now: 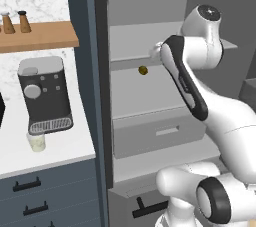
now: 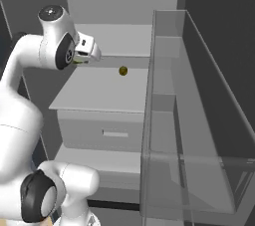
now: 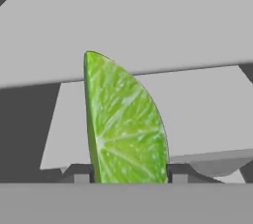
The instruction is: Grab a lemon wedge from the fridge and one ice cube from the ice bowl, and put them in the glass of lemonade.
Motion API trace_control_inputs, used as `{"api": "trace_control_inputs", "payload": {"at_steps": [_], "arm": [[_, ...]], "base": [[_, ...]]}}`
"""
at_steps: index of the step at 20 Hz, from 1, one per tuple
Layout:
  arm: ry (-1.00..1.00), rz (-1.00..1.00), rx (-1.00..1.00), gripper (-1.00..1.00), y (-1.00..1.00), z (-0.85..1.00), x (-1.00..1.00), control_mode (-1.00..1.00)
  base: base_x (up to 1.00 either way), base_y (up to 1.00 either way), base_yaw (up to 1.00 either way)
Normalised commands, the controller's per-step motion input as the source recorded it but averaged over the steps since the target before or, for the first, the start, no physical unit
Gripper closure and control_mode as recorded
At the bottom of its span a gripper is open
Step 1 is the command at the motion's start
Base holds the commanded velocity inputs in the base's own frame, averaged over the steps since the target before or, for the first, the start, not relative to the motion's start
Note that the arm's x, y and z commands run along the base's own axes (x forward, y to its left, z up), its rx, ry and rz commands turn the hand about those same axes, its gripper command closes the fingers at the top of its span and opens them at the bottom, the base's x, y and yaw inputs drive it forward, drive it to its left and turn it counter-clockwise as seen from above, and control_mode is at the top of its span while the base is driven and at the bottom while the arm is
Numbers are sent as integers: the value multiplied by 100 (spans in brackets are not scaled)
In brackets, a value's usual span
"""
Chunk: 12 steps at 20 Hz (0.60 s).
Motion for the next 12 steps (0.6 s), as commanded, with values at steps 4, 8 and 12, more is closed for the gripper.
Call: {"api": "trace_control_inputs", "payload": {"at_steps": [4, 8, 12], "arm": [[14, 2, 0, 100, 0, -19, -100, -100], [7, 1, 0, 100, 0, -67, -98, -100], [6, 0, 0, 100, 0, -66, -61, -100]], "base": [[0, 0, 0], [0, 0, 0], [0, 0, 0]]}}
